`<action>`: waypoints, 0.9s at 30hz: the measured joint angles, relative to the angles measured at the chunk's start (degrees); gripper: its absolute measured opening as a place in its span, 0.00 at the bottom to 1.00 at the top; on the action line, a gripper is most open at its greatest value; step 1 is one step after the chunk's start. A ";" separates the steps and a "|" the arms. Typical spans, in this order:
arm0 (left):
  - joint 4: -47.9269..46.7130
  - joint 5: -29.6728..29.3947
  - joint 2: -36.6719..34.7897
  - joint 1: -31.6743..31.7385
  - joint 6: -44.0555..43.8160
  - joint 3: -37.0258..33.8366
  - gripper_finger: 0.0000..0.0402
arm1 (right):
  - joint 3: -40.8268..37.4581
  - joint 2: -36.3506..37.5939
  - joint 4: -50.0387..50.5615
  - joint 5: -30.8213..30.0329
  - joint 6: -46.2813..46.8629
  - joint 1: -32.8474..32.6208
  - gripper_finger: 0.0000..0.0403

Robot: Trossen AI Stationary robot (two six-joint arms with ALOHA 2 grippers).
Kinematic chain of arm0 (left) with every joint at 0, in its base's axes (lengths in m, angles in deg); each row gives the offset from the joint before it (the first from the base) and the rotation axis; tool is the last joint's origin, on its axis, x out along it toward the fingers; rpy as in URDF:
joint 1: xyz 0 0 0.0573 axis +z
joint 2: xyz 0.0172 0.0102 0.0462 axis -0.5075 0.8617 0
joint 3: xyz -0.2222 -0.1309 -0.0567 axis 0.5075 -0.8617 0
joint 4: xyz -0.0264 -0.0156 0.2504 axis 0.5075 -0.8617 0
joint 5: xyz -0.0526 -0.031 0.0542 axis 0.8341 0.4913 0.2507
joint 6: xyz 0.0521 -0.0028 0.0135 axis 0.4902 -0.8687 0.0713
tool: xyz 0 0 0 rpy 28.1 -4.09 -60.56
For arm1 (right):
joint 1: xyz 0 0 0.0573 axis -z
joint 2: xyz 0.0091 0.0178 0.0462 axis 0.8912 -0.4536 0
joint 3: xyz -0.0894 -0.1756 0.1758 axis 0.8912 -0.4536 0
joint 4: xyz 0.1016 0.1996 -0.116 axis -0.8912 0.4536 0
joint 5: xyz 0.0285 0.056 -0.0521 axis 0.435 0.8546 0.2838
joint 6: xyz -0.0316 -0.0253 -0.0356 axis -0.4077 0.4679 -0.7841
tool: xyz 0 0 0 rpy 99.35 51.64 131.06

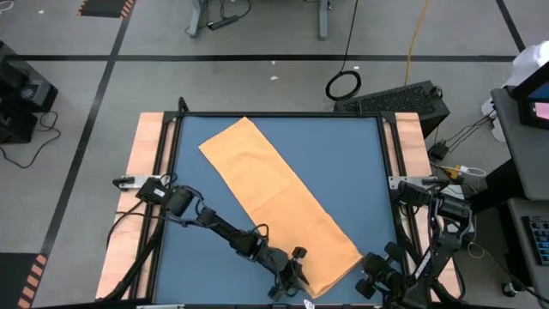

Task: Roll towel into tight, uniform cylinder
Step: Fold the orange microfiber cloth

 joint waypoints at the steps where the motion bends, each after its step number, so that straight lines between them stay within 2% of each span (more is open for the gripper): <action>1: 0.06 -0.45 0.24 0.09 0.51 0.00 0.27 | 0.00 0.00 0.00 0.00 0.26 0.00 0.00; 9: 0.74 -0.51 0.34 2.00 2.95 0.00 0.27 | 0.00 0.00 -0.81 -0.35 0.16 -0.04 0.00; 12: 1.96 3.25 0.34 3.14 3.47 0.00 0.27 | -0.01 0.00 -0.62 -0.30 0.06 -0.04 0.00; 15: 5.81 9.92 0.36 3.93 0.69 0.00 0.27 | -0.68 0.00 -0.54 -0.30 0.20 -0.04 0.00; 17: 8.16 12.26 0.36 3.94 -0.71 0.02 0.27 | -1.67 0.00 -1.10 -0.15 0.93 -0.04 0.00; 22: 7.75 12.70 0.38 3.25 -1.06 0.00 0.27 | -3.80 0.00 -4.10 -0.86 2.25 -0.15 0.00; 27: 1.71 11.45 0.41 2.65 -1.45 0.00 0.27 | -4.42 -0.07 -2.79 -6.95 7.44 -2.04 0.00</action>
